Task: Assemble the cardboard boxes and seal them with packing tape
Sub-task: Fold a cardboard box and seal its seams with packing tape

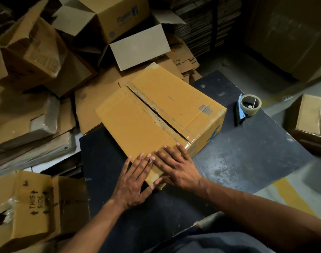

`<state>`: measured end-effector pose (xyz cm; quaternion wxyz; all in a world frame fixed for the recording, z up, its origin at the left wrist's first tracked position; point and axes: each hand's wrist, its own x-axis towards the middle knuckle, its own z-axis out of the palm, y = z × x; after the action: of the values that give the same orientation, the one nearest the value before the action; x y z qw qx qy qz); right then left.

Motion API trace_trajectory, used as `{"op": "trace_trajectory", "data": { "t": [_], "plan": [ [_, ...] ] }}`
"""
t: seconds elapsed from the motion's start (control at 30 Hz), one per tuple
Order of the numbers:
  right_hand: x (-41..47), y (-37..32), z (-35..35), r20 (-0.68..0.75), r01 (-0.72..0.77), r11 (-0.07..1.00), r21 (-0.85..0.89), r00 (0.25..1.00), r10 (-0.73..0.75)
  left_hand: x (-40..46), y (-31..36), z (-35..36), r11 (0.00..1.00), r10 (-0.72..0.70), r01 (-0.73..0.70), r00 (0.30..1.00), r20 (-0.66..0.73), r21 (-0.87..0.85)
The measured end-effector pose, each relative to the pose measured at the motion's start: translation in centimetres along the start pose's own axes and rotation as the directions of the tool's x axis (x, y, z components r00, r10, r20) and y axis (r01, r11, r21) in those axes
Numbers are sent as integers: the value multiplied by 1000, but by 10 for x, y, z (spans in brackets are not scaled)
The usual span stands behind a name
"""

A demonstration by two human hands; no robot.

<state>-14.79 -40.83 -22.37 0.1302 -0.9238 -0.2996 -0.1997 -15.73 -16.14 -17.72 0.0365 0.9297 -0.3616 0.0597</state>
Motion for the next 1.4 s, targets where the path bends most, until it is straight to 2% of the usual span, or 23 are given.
{"op": "trace_trajectory", "data": {
  "t": [0.13,0.2,0.3,0.37,0.43,0.5,0.57,0.6,0.67,0.77,0.83,0.9,0.97,1.07,1.2,1.4],
  "plan": [
    [2,-2,-2,-22,7,1000,-13,1000,-7,0,5,3,994,-42,40,999,-23,-99],
    [3,-3,-8,17,-12,1000,16,1000,12,3,7,-1,977,-85,74,995,-50,-202],
    [13,-1,-28,96,-48,993,105,995,38,14,8,-6,908,-269,195,950,-159,-370],
    [32,13,-46,123,-85,980,179,990,64,33,8,-14,826,-482,356,848,-221,-436],
    [63,37,-62,153,-187,964,189,975,159,57,5,-26,620,-739,585,660,-137,-523],
    [103,74,-74,236,-328,937,123,927,293,79,-10,-34,302,-911,741,410,48,-600],
    [143,118,-80,298,-472,880,55,849,437,101,-28,-44,-4,-959,702,199,202,-713],
    [160,140,-80,332,-549,835,30,794,510,112,-37,-47,-122,-956,627,134,260,-769],
    [186,182,-78,387,-689,725,-7,667,637,131,-48,-53,-282,-931,509,61,361,-813],
    [202,211,-74,492,-821,571,23,506,708,149,-57,-53,-422,-881,416,22,473,-806],
    [203,205,-75,580,-861,488,143,472,664,154,-58,-54,-448,-866,423,14,500,-788],
    [202,197,-74,611,-870,449,205,472,635,153,-57,-56,-428,-871,465,16,490,-775],
    [200,189,-79,581,-878,429,212,467,667,148,-55,-61,-375,-897,520,5,441,-768],
    [201,189,-90,490,-848,475,234,525,696,148,-63,-76,-261,-943,619,1,333,-741],
    [210,192,-131,343,-815,460,352,570,747,177,-83,-117,-96,-967,626,126,221,-774],
    [174,208,-236,145,-797,408,446,514,846,258,-56,-165,163,-942,575,333,47,-802]
  ]
}}
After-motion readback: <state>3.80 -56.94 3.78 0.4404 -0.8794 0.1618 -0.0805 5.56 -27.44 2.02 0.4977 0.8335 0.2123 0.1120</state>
